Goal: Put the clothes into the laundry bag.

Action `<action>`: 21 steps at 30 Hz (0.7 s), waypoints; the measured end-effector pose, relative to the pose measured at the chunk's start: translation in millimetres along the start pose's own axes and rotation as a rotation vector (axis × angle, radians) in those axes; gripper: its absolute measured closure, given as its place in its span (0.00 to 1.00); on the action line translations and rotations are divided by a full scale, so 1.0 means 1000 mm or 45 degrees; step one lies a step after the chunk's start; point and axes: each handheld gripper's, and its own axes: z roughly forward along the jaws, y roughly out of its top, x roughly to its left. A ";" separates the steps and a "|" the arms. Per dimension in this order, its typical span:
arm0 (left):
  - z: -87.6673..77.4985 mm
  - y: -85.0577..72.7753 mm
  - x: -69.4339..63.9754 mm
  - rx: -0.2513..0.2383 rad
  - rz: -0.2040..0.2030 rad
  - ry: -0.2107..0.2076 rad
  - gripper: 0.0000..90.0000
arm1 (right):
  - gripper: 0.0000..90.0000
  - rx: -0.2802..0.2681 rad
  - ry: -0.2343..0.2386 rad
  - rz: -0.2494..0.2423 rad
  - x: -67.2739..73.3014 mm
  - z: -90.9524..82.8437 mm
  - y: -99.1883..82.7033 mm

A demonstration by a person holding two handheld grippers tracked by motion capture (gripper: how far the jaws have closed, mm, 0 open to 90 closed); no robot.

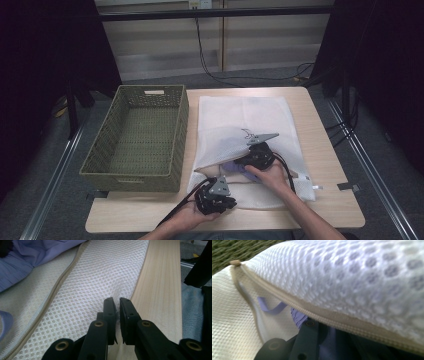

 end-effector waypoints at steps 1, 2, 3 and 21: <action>0.000 0.000 0.000 -0.003 0.000 0.000 0.93 | 0.93 -0.003 -0.009 0.007 0.000 0.000 0.000; 0.000 0.000 0.000 -0.005 0.006 -0.003 0.93 | 0.93 -0.008 -0.014 0.003 -0.001 0.001 0.001; 0.000 0.000 0.000 0.002 0.009 0.000 0.93 | 0.93 -0.010 -0.022 0.004 -0.002 0.002 0.001; 0.000 0.001 -0.001 0.014 0.015 -0.008 0.90 | 0.80 -0.055 0.048 -0.029 0.007 -0.024 0.001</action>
